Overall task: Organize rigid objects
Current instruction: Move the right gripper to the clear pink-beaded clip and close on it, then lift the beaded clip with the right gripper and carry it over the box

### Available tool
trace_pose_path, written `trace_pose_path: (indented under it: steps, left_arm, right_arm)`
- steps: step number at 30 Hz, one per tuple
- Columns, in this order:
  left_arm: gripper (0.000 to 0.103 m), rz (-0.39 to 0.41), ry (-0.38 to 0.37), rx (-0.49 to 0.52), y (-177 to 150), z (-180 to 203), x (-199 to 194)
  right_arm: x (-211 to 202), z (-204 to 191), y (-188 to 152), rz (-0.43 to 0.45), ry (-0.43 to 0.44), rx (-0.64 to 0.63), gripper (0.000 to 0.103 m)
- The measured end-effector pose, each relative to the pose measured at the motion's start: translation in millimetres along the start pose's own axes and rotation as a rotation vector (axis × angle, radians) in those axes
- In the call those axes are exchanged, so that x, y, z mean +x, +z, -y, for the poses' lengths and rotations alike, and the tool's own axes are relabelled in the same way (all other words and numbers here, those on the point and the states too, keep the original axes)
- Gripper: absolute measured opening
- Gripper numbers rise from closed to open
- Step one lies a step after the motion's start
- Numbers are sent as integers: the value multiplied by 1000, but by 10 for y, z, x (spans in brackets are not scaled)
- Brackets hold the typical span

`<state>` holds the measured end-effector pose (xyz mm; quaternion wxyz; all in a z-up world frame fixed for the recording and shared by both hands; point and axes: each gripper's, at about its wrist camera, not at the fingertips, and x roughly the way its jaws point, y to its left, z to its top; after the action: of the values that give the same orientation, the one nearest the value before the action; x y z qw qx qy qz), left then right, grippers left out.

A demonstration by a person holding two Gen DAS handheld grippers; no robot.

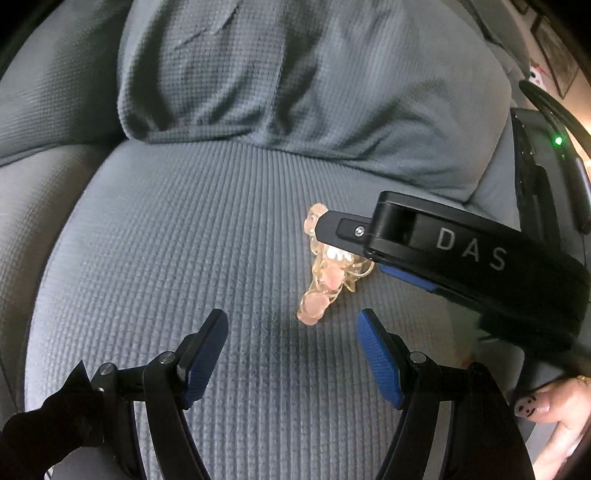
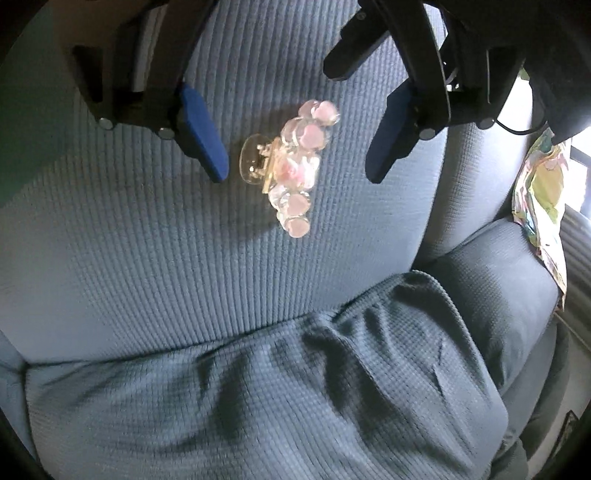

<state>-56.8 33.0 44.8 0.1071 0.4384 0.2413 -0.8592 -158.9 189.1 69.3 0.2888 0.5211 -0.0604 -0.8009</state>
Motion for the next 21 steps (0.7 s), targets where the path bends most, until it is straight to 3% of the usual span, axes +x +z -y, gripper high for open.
trace_pose_path:
  steps: [7, 10, 12, 16, 18, 21]
  left_arm:
    - [73, -18, 8, -23, -14, 12, 167]
    - [72, -12, 13, -14, -40, 31, 190]
    - [57, 2, 10, -11, -43, 52, 183]
    - [47, 8, -7, -24, -34, 43, 210]
    - [36, 0, -48, -16, -46, 87, 206]
    - [32, -6, -62, -5, -75, 157, 234]
  right_arm:
    - [143, 193, -20, -52, 29, 48, 53]
    - [136, 203, -61, -31, 47, 40, 52]
    - [128, 202, -62, -30, 52, 35, 52]
    - [126, 264, -70, -23, 95, 62, 52]
    - [106, 261, -75, -22, 112, 67, 47]
    - [80, 248, -58, -20, 132, 67, 46]
